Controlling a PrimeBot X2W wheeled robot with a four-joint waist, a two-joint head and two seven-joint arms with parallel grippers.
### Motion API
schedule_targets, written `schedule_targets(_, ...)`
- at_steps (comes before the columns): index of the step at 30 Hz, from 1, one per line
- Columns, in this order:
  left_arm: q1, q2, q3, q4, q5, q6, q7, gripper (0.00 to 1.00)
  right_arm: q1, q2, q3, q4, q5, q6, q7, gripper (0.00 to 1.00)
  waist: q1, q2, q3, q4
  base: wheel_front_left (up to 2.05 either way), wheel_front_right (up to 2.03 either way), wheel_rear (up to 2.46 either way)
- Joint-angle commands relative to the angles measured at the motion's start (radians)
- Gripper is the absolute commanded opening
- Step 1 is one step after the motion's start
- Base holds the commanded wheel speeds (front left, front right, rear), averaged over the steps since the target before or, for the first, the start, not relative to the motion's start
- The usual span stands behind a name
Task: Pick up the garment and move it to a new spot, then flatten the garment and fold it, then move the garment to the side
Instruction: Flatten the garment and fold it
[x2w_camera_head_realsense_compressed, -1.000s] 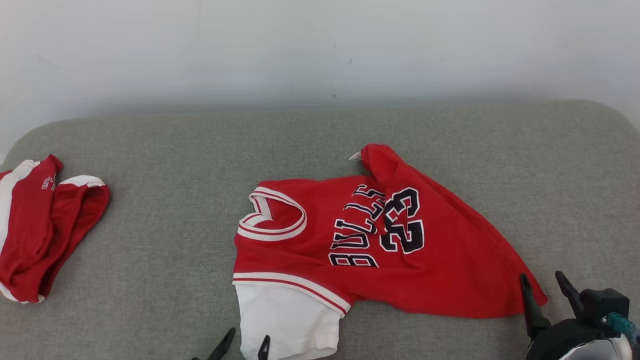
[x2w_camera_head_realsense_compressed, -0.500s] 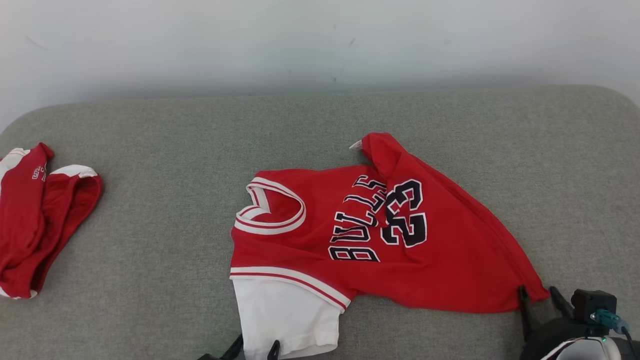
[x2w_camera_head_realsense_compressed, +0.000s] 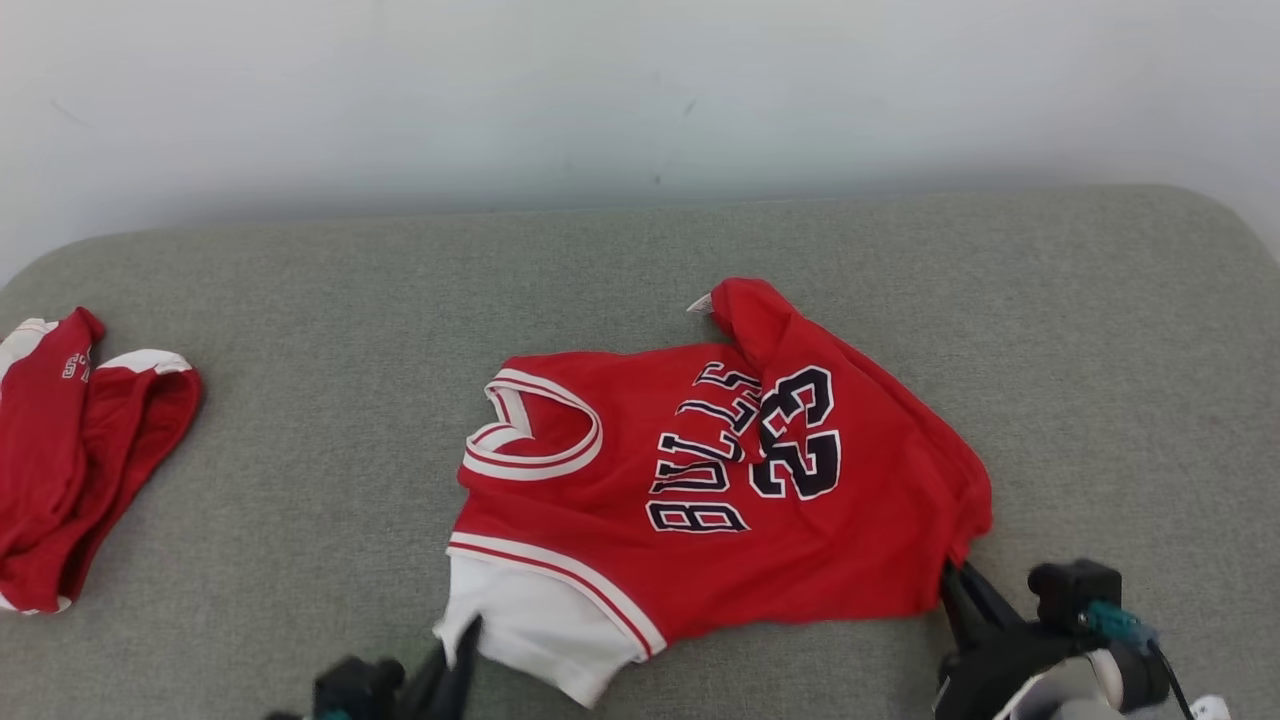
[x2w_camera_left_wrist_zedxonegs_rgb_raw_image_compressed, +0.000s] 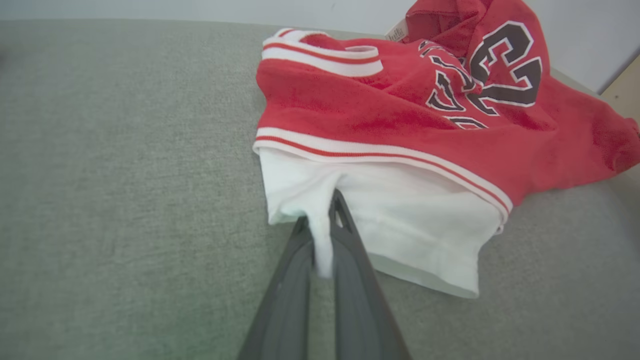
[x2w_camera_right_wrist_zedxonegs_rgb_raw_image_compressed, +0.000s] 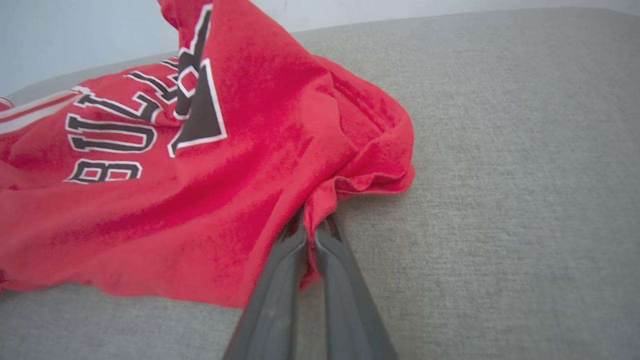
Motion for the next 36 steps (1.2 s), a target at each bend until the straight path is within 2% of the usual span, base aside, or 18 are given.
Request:
schedule_targets(1,-0.05,0.021,0.012,-0.021,0.001,0.002,-0.004,0.0,-0.026,-0.01,0.02,-0.043,0.036,0.0,-0.005,0.0,-0.0001,-0.0001,0.0,-0.009,0.0,0.0,0.0)
schedule_targets(7,-0.251,0.12,-0.059,-0.05,-0.014,0.002,0.012,0.0,-0.154,-0.043,0.074,-0.143,0.104,0.0,0.011,0.0,-0.0001,-0.0001,0.031,-0.022,0.0,0.0,0.0)
schedule_targets(13,-0.56,0.202,-0.107,-0.085,-0.08,0.002,0.081,0.0,-0.379,-0.073,0.051,-0.162,0.166,0.0,0.055,0.0,-0.0001,-0.0001,0.134,-0.025,0.0,0.0,0.0)
schedule_targets(16,-0.672,0.214,-0.117,-0.093,-0.104,0.002,0.1,0.0,-0.471,-0.086,0.028,-0.16,0.189,0.0,0.078,0.0,-0.0001,-0.0001,0.184,-0.022,0.0,0.0,0.0)
schedule_targets(24,-1.153,0.253,-0.154,-0.018,-0.201,0.002,0.198,0.0,-0.916,-0.105,-0.053,-0.111,0.213,0.0,0.195,0.0,-0.0001,-0.0001,0.405,-0.031,0.0,0.0,0.0)
schedule_targets(29,-1.45,0.26,-0.164,0.064,-0.221,0.002,0.235,0.0,-1.199,-0.085,-0.088,-0.046,0.175,0.0,0.245,0.0,-0.0001,-0.0001,0.51,-0.045,0.0,0.0,0.0)
schedule_targets(36,-1.77,0.241,-0.206,0.19,-0.206,0.002,0.241,0.0,-1.516,-0.087,-0.086,0.096,0.07,0.0,0.245,0.0,-0.0001,-0.0001,0.568,-0.044,0.0,0.0,0.0)
